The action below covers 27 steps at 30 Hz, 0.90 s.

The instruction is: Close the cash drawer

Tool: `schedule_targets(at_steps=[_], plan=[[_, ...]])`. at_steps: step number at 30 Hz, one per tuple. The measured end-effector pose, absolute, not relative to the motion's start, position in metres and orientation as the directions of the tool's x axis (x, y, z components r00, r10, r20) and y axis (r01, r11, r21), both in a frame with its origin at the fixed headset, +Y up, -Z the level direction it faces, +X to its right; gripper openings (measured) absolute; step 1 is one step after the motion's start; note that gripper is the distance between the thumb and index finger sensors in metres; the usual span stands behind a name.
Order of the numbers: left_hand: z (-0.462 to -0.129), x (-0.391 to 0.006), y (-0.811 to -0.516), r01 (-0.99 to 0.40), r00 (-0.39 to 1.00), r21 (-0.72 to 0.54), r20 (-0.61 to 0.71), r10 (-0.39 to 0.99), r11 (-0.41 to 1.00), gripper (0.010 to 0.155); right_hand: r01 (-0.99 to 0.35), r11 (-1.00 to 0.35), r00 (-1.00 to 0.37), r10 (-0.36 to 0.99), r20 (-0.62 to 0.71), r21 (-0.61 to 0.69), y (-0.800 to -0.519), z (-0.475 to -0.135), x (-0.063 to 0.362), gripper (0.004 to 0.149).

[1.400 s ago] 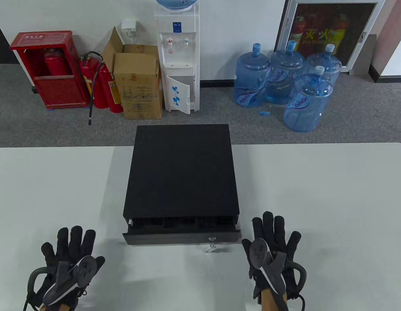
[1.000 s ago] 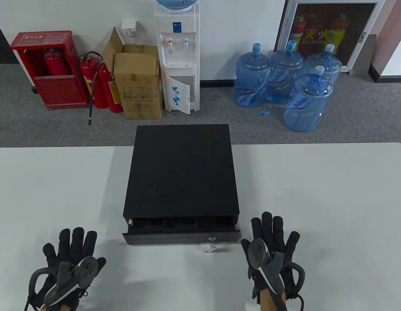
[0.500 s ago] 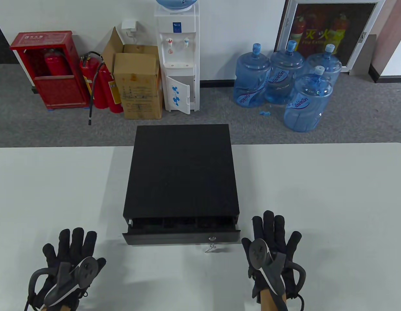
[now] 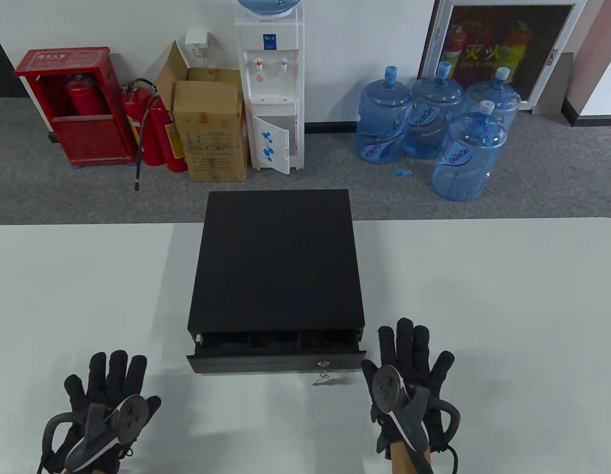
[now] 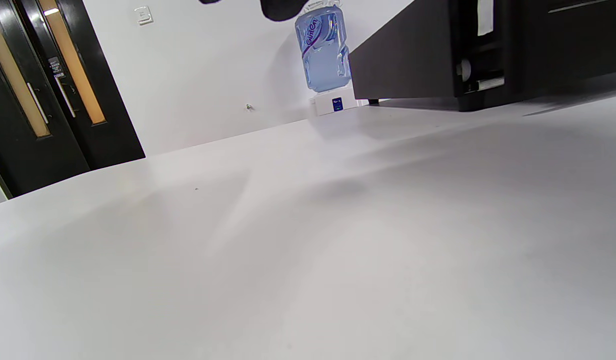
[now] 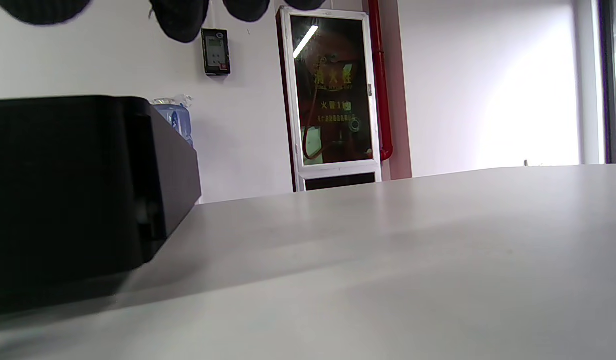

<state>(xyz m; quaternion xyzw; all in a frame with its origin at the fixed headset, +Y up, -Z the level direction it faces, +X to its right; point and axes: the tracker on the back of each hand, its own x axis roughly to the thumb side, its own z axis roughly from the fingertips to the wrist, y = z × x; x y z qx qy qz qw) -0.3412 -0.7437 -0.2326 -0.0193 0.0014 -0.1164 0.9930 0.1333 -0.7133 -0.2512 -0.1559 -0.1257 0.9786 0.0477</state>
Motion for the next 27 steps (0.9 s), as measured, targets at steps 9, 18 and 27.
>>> schedule_targets(at_steps=[9, 18, 27], plan=[[-0.230, -0.341, -0.745, 0.221, 0.975, -0.049, -0.001, -0.221, 0.974, 0.083, -0.060, -0.949, -0.962, 0.138, -0.237, -0.309, -0.703, -0.247, 0.111, 0.075], [-0.227, -0.342, -0.746, 0.194, 0.981, -0.064, -0.011, -0.195, 0.979, 0.083, -0.057, -0.922, -0.975, 0.134, -0.176, -0.384, -0.701, -0.244, 0.092, 0.076], [-0.226, -0.341, -0.746, 0.196, 0.980, -0.069, -0.008, -0.197, 0.978, 0.083, -0.059, -0.899, -0.983, 0.128, -0.131, -0.435, -0.700, -0.246, 0.066, 0.073]])
